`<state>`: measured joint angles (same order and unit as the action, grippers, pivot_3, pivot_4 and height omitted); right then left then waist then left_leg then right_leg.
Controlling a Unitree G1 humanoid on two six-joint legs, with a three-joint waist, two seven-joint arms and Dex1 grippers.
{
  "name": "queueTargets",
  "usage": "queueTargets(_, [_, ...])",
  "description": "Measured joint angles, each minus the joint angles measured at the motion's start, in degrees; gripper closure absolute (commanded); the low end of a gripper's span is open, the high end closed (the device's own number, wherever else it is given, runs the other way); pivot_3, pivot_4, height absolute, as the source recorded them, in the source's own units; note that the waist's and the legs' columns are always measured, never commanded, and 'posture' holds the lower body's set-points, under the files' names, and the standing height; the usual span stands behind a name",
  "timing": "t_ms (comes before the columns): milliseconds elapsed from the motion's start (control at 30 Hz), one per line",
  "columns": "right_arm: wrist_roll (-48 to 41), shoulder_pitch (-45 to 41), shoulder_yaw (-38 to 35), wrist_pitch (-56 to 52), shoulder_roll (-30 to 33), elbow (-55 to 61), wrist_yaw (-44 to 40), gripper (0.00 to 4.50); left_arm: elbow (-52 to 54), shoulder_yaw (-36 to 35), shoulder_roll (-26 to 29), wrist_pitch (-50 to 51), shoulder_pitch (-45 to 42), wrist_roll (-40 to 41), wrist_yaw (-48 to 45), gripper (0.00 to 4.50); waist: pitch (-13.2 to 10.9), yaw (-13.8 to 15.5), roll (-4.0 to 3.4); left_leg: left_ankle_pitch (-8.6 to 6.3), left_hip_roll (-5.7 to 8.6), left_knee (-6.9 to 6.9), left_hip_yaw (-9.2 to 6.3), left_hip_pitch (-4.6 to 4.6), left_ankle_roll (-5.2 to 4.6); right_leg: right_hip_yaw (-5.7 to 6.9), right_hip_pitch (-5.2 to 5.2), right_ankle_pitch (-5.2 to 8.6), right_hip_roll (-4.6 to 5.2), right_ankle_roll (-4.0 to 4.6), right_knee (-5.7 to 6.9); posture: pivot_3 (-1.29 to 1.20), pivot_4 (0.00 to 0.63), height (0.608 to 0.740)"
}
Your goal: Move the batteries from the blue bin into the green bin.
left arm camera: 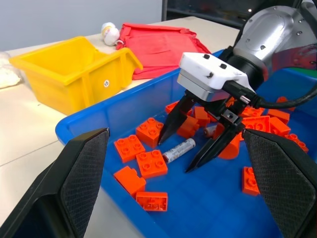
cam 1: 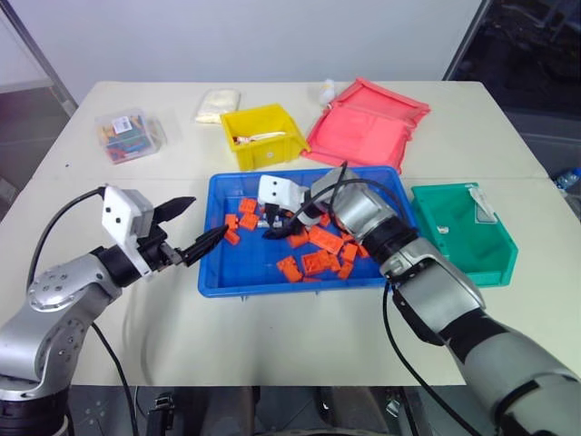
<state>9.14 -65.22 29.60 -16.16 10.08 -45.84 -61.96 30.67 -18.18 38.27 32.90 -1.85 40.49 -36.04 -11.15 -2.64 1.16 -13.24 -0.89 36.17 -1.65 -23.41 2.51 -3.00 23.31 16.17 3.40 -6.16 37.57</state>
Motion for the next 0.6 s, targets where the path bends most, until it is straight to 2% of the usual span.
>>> queueTargets(100, [0.99,-0.95,0.53,1.84,-0.37,-1.82,-2.06,3.81,0.0,0.0,-0.02,-0.17,0.04,-0.01,-0.01,0.0,0.0,0.02,0.0,0.0,0.0,0.0,0.0,0.0,0.0,0.0,-0.02,0.0,0.0,0.0,0.0,0.0,0.15,0.74])
queueTargets(133, [1.24,-1.14,0.55,2.28,-0.47,-2.12,-2.59,4.4,0.0,0.0,-0.08,-0.29,0.09,-0.01,-0.01,0.0,0.0,0.02,0.0,0.0,0.0,0.0,0.0,0.01,0.0,0.0,-0.02,0.0,0.0,0.0,0.0,0.0,0.15,0.74])
queueTargets(467, [2.42,-1.61,-1.14,1.68,0.34,-1.54,-1.88,4.48,-0.01,0.0,-0.33,-0.74,0.34,0.49,-0.05,0.0,-0.01,0.19,-0.02,0.0,0.02,0.01,-0.03,-0.04,0.01,0.01,0.01,0.0,0.03,0.0,0.0,0.0,0.15,0.74])
queueTargets(600, [-0.75,-1.67,-6.89,-6.74,7.21,12.61,-4.08,4.48,-0.43,0.3,0.13,-0.62,-3.61,2.7,-1.72,0.0,-0.06,0.56,-0.03,0.02,0.08,0.02,-0.06,-0.24,0.03,0.04,0.15,-0.01,0.14,-0.01,-0.02,0.0,0.15,0.74])
